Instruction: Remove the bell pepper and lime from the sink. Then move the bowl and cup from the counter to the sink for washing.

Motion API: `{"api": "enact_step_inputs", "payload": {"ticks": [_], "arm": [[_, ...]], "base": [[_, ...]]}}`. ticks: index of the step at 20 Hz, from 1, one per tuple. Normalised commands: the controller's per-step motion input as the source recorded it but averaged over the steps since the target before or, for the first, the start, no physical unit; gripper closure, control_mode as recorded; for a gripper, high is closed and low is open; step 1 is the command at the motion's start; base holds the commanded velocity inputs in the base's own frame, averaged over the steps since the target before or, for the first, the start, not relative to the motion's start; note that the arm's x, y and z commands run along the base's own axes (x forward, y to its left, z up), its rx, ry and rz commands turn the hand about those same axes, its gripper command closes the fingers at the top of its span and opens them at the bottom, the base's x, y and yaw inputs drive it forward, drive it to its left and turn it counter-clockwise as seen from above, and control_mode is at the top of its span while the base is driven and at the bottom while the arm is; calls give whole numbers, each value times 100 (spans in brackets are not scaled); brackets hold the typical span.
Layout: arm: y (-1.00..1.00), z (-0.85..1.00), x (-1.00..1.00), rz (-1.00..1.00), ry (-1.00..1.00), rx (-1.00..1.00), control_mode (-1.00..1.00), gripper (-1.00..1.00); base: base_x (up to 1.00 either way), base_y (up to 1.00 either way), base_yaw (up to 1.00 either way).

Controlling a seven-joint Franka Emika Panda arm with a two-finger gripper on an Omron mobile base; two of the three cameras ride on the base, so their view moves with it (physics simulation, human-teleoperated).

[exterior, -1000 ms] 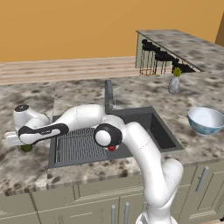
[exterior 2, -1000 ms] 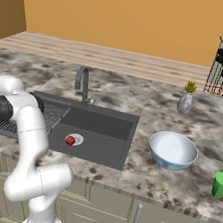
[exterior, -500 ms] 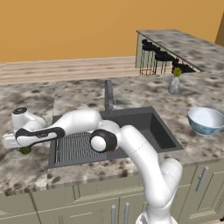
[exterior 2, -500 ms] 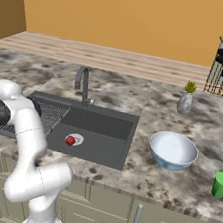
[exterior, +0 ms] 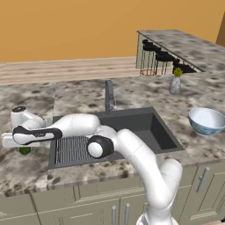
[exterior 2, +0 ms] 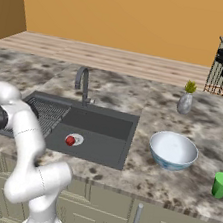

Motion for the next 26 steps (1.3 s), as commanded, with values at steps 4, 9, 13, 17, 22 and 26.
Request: {"api": "enact_step_inputs", "payload": {"ticks": [4,9,13,17,22,26], "arm": [[2,-18,4,-2,7,0,-100,-100],[0,-1,0,0,1,0,-100,-100],[0,3,0,0,0,-1,-100,-100],[0,9,0,-1,0,-3,-100,-100],[-1,21,-1,-1,-1,-3,-100,-100],[-6,27,-3,0,-1,-1,-100,-100]], "base": [[0,0,0],[0,0,0],[0,0,0],[0,0,0],[0,0,0],[0,0,0]]}}
